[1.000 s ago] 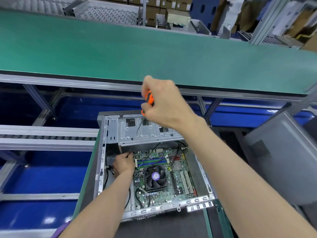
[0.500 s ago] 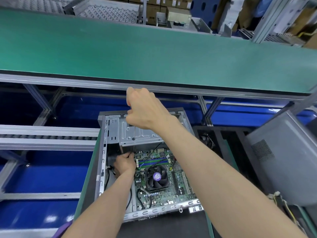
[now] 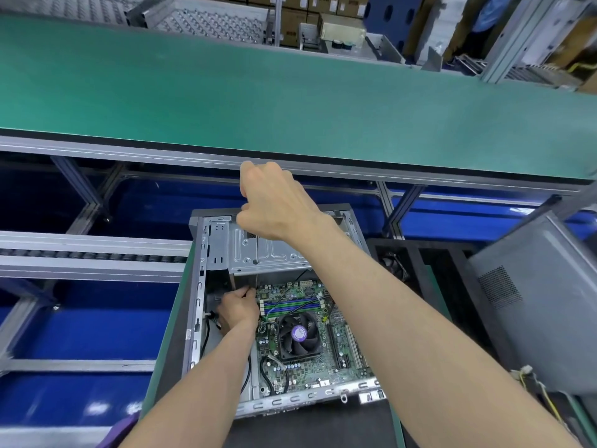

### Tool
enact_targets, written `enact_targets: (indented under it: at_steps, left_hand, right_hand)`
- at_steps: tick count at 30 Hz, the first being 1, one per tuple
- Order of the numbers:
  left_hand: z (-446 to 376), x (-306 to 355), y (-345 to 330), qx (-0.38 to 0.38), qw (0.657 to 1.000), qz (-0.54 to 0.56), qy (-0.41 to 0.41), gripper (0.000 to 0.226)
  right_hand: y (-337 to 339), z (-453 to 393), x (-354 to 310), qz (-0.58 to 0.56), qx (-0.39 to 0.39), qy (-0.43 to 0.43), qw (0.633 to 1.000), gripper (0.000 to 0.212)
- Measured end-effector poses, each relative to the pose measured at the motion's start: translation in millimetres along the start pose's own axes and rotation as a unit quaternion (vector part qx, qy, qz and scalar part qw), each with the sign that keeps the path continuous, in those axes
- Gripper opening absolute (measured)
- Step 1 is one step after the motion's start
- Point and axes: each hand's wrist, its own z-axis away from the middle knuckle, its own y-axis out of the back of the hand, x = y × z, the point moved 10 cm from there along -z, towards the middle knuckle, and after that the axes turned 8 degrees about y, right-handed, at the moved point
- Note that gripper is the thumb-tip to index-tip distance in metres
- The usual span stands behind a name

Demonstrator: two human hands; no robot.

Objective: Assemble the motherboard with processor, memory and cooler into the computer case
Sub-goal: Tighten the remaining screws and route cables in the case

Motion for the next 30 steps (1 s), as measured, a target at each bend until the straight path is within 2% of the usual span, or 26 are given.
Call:
enact_targets:
  at_steps: [6, 12, 22, 27, 30]
  left_hand:
    - [2, 1, 2, 0.009, 1.0, -0.004, -0.005, 0.023]
    - [2, 2, 2, 0.017, 1.0, 0.006, -0.006, 0.024]
    - [9, 2, 4, 0.009, 1.0, 0.028, -0.003, 0.022]
    - [13, 3, 5, -0.004, 0.998, 0.06, 0.012, 0.029]
    - [17, 4, 6, -0.007, 0.996, 0.085, 0.018, 0.025]
  right_hand:
    - [0, -1, 4, -0.01, -0.008, -0.012, 1.0, 0.019]
    - [-5, -3, 9, -0.043, -0.066, -0.012, 0.997, 0.018]
    - [-7, -2, 8, 0.019, -0.042, 0.004, 0.999, 0.016]
    - [-8, 6, 12, 0.02, -0.041, 0.001, 0.999, 0.019]
    - [-10, 9, 11, 0.019, -0.039, 0.001, 0.999, 0.021]
